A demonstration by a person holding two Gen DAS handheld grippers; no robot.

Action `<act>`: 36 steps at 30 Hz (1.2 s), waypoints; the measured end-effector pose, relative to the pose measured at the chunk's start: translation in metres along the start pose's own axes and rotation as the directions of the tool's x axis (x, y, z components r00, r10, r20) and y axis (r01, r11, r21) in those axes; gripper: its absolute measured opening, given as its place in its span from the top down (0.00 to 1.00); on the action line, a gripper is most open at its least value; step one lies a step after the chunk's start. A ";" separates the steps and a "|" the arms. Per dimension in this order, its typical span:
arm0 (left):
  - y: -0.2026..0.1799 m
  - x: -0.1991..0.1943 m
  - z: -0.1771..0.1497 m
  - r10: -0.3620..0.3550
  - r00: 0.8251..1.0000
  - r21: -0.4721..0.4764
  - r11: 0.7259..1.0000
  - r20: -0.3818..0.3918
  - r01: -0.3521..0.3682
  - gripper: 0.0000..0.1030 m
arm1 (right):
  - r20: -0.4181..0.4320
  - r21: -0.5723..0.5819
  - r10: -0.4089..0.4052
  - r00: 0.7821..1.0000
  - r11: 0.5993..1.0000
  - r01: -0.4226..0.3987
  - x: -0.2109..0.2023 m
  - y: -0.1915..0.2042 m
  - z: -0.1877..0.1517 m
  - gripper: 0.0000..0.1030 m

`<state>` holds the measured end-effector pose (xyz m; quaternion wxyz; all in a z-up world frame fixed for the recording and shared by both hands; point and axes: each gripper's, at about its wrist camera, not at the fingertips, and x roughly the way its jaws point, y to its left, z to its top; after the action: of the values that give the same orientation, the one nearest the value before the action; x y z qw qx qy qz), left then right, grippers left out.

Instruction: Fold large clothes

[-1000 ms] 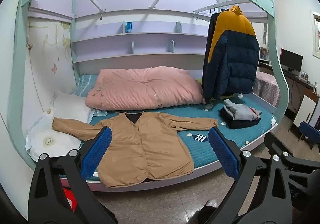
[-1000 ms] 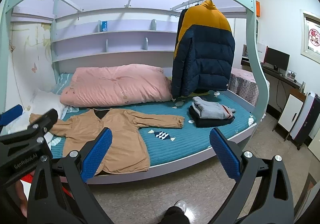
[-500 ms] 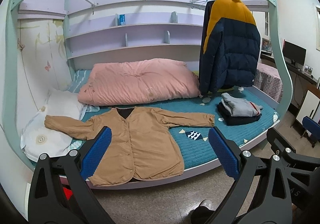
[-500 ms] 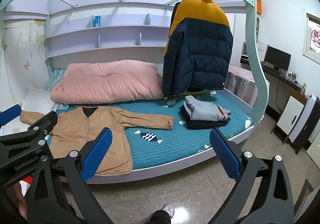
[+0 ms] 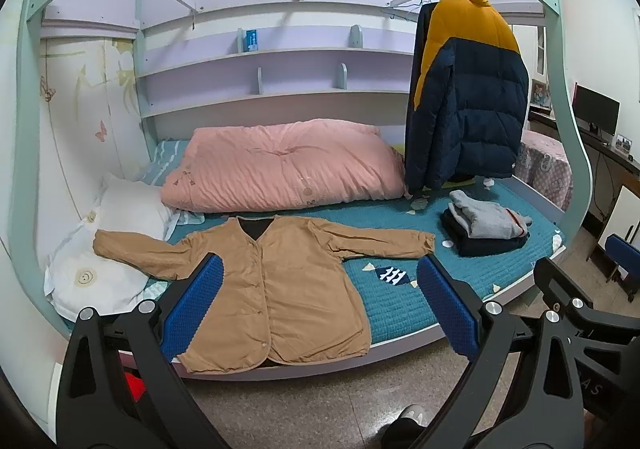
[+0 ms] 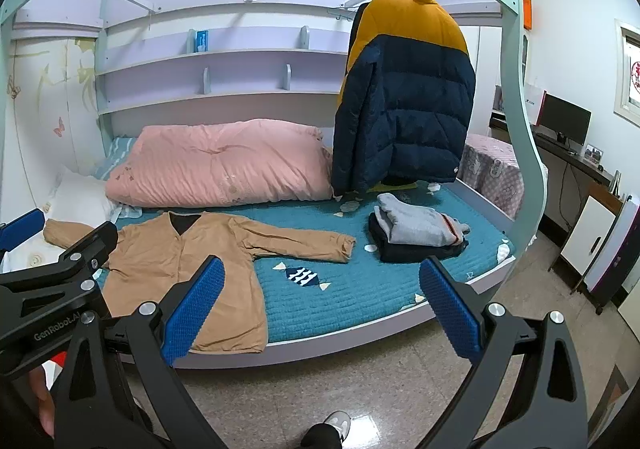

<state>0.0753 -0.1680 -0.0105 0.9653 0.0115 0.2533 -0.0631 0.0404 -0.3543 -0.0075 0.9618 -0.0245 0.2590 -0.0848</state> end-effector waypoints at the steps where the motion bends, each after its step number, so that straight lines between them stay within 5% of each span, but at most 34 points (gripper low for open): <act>1: 0.000 0.000 0.000 -0.001 1.000 0.000 1.000 -0.001 0.001 0.05 | 0.000 -0.001 0.000 1.000 1.000 0.000 0.000 0.000 0.000 0.08; 36: -0.001 -0.013 -0.002 0.031 0.998 0.015 0.999 0.051 -0.031 0.06 | 0.004 -0.005 -0.001 1.000 1.000 0.001 -0.004 0.002 0.003 0.08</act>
<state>0.0631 -0.1670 -0.0056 0.9721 0.0215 0.2282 -0.0503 0.0385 -0.3519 -0.0032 0.9623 -0.0272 0.2570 -0.0844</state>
